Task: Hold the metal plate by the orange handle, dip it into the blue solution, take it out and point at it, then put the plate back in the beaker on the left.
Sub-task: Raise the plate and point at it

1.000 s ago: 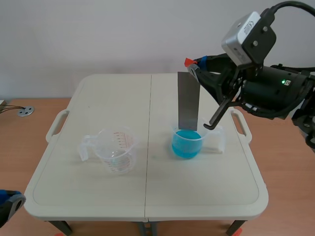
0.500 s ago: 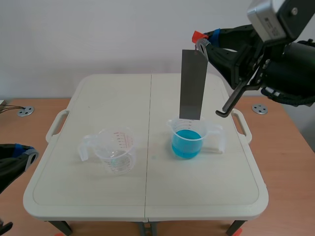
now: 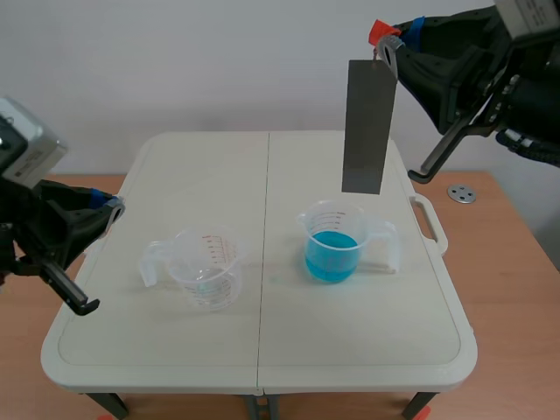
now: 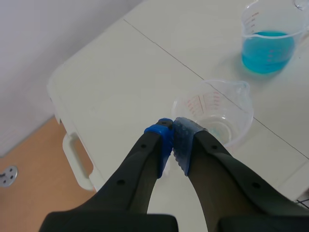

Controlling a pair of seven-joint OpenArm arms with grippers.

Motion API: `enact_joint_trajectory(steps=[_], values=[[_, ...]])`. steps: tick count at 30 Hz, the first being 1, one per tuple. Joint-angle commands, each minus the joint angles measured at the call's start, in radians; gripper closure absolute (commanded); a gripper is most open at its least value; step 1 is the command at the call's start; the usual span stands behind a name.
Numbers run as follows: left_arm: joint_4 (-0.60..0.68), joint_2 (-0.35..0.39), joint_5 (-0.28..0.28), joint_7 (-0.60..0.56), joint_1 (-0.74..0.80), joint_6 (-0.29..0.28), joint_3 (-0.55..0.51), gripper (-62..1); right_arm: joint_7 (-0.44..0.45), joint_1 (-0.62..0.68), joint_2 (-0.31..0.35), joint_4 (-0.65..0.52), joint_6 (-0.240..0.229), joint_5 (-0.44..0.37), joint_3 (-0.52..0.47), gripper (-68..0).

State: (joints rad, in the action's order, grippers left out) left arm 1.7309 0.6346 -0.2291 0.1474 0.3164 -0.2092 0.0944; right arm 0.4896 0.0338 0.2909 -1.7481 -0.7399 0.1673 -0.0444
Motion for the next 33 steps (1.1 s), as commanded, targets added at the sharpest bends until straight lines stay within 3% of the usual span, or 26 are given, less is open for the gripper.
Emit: enact_joint_trajectory(steps=[1,6,15,20,27,33], values=[[-0.024,0.0,-0.01,-0.011,-0.058,0.004,0.037,-2.6,0.011,-0.012,0.006,-0.019,-0.006,-0.015,-0.002,-1.3],[-0.132,-0.011,0.021,-0.012,-0.236,-0.002,0.184,-2.6,0.011,-0.012,0.005,-0.02,-0.006,-0.016,-0.002,-1.3],[-0.298,-0.105,0.076,-0.011,-0.474,-0.079,0.37,-2.6,0.011,-0.012,0.005,-0.02,-0.006,-0.018,-0.002,-1.3],[-0.391,-0.17,0.124,-0.011,-0.575,-0.105,0.429,-2.6,0.011,-0.014,0.005,-0.02,-0.006,-0.019,-0.002,-1.3],[-0.488,-0.255,0.149,-0.015,-0.689,-0.133,0.485,-2.6,0.011,-0.014,0.005,-0.02,-0.006,-0.023,-0.002,-1.3],[-0.534,-0.311,0.174,-0.016,-0.753,-0.198,0.52,-2.6,0.011,-0.014,0.005,-0.02,-0.006,-0.023,-0.002,-1.3]])
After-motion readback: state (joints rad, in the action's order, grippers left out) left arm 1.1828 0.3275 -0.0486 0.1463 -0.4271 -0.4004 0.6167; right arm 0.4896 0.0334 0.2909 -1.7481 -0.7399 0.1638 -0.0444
